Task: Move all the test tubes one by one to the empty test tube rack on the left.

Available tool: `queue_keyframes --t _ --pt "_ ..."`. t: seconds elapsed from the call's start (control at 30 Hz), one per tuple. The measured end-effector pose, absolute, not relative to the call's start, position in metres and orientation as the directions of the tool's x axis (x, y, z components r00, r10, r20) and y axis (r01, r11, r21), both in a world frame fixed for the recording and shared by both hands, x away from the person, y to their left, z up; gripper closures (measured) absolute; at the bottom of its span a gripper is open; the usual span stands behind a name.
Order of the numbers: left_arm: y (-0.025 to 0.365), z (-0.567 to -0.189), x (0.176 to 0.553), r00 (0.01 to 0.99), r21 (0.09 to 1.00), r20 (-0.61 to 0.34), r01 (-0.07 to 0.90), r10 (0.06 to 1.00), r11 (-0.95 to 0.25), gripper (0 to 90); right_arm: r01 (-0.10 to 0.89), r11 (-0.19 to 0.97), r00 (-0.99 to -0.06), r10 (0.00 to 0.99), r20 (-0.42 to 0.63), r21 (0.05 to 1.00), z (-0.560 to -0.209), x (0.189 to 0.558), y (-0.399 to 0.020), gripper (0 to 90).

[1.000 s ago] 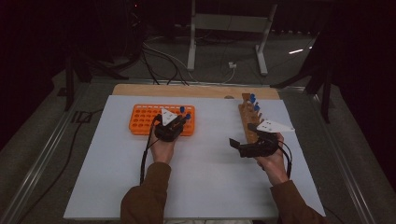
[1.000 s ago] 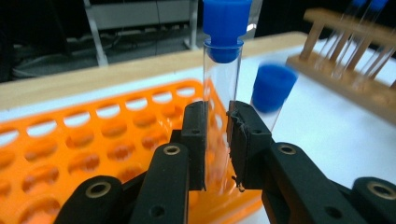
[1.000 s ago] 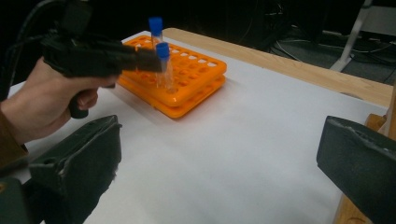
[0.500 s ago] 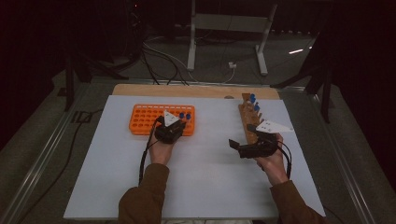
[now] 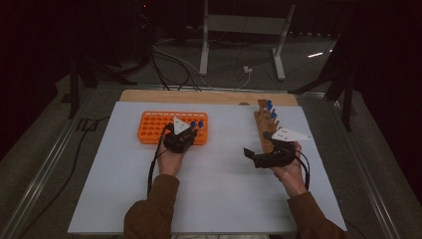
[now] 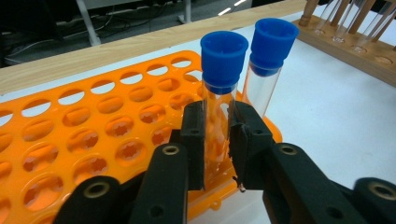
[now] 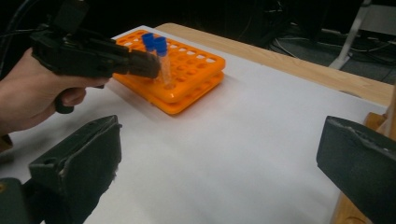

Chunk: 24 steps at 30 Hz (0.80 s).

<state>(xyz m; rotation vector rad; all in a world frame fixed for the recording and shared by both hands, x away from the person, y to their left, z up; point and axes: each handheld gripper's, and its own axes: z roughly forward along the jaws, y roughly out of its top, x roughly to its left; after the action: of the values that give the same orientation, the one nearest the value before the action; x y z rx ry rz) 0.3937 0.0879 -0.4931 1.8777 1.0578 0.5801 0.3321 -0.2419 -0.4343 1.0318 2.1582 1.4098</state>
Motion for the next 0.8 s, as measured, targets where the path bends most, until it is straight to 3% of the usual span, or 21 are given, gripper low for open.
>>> queue_keyframes --t 0.3,0.57,0.8 --pt "0.107 -0.475 0.376 0.558 0.877 -0.051 0.422 0.828 -0.231 51.7 0.391 0.211 -0.637 0.765 0.098 0.896 -0.429 0.340 -0.250 0.0" --pt "0.128 -0.462 0.355 0.543 0.891 -0.090 0.419 0.835 -0.176 17.8 0.396 0.213 -0.621 0.779 0.089 0.893 -0.425 0.346 -0.253 0.0" --pt "0.148 -0.459 0.334 0.530 0.894 -0.110 0.423 0.841 -0.150 7.8 0.394 0.231 -0.613 0.787 0.067 0.890 -0.421 0.350 -0.255 0.0"
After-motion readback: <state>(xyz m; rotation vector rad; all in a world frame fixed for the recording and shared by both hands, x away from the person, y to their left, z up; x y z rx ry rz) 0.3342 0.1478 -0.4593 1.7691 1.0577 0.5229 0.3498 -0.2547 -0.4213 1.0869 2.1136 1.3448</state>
